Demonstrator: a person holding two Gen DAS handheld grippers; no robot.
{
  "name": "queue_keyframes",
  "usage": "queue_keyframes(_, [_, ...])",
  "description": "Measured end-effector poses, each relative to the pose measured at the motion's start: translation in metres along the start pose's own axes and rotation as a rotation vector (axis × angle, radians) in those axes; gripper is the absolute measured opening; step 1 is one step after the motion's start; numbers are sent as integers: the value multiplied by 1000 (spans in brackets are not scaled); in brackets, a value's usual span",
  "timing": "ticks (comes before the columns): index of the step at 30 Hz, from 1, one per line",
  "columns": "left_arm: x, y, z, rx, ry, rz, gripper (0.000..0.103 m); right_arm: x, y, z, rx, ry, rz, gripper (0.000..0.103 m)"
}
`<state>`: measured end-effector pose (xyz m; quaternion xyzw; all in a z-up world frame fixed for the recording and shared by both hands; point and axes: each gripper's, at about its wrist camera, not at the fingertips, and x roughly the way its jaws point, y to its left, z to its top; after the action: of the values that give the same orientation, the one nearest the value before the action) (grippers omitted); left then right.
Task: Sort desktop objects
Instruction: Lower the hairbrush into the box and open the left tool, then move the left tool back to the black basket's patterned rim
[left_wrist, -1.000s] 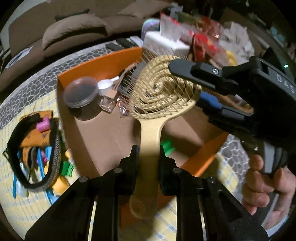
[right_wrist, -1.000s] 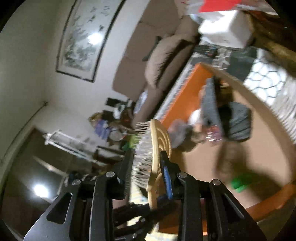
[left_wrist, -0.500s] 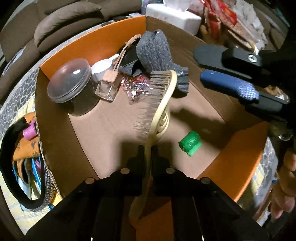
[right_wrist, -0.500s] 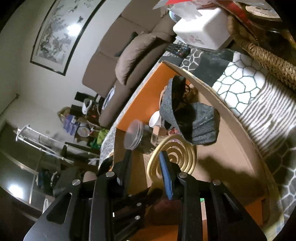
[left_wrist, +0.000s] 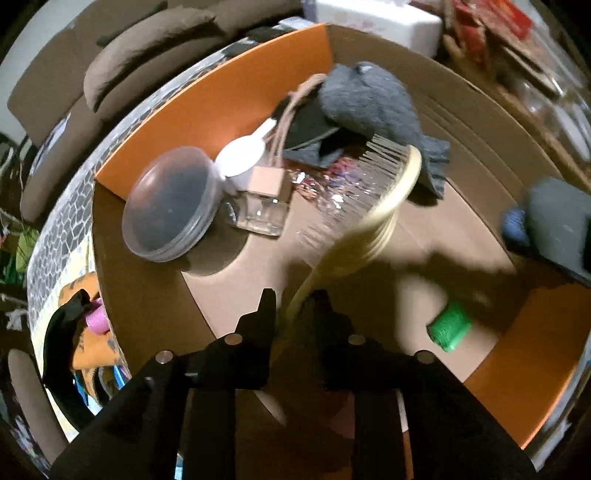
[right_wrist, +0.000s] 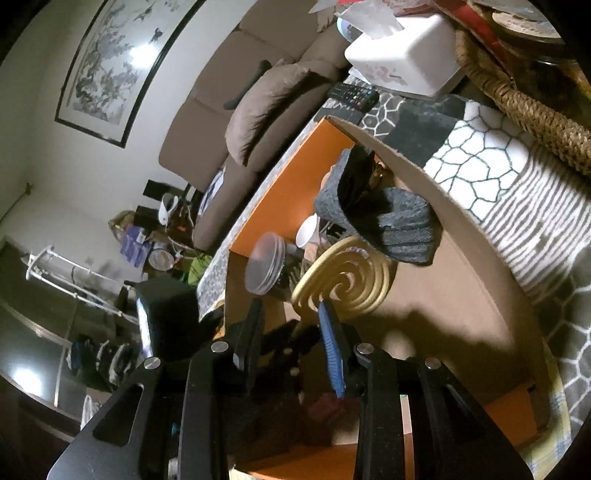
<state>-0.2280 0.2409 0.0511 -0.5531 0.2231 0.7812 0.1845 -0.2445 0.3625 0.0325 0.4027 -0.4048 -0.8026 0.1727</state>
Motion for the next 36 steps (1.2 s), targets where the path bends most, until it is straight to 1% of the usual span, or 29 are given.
queue_keyframes(2, [1, 5, 3, -31, 0, -14, 27, -2, 0, 1, 2, -5, -3, 35])
queue_keyframes(4, [-5, 10, 3, -56, -25, -36, 33, -3, -2, 1, 5, -7, -7, 37])
queue_keyframes(5, [-8, 13, 2, -70, -39, -47, 39, -4, -1, 1, 5, -7, -8, 38])
queue_keyframes(6, [-13, 16, 0, -85, -51, -61, 41, -4, -1, 1, 6, -6, -10, 39])
queue_keyframes(10, [-39, 34, -5, -141, -107, -116, 42, -6, 5, 0, -4, -6, -14, 43])
queue_keyframes(11, [-45, 39, -9, -156, -122, -124, 43, -7, 7, 0, -9, -7, -18, 45])
queue_keyframes(13, [-56, 52, -17, -188, -156, -155, 52, -9, 10, 0, -23, -13, -31, 53])
queue_keyframes(14, [-64, 59, -24, -205, -172, -167, 59, -9, 11, -1, -31, -16, -40, 61])
queue_keyframes(15, [-69, 66, -30, -220, -187, -178, 62, -10, 14, -1, -41, -18, -51, 68])
queue_keyframes(16, [-75, 71, -35, -235, -198, -189, 62, -9, 16, -1, -51, -16, -57, 71])
queue_keyframes(18, [-83, 80, -46, -253, -210, -186, 63, -7, 23, -4, -79, -5, -72, 81])
queue_keyframes(19, [-88, 83, -50, -259, -213, -183, 64, -5, 26, -6, -91, -2, -81, 83])
queue_keyframes(20, [-91, 84, -56, -265, -219, -181, 67, -4, 28, -8, -100, 0, -89, 88])
queue_keyframes(22, [-96, 93, -70, -281, -238, -192, 72, -1, 34, -11, -125, 5, -108, 91])
queue_keyframes(23, [-98, 96, -76, -290, -253, -197, 78, 0, 37, -12, -136, 8, -114, 93])
queue_keyframes(24, [-101, 100, -82, -300, -263, -198, 86, 1, 40, -14, -146, 12, -119, 96])
queue_keyframes(25, [-103, 104, -88, -312, -271, -198, 91, 2, 42, -15, -152, 15, -123, 97])
queue_keyframes(26, [-103, 108, -94, -321, -276, -203, 97, 4, 44, -16, -158, 19, -129, 103])
queue_keyframes(28, [-108, 117, -108, -338, -292, -209, 99, 8, 50, -20, -173, 39, -136, 103])
queue_keyframes(33, [-120, 145, -150, -389, -329, -171, 99, 17, 72, -32, -236, 64, -140, 103])
queue_keyframes(36, [-118, 161, -172, -422, -321, -150, 99, 21, 91, -39, -278, 64, -136, 103])
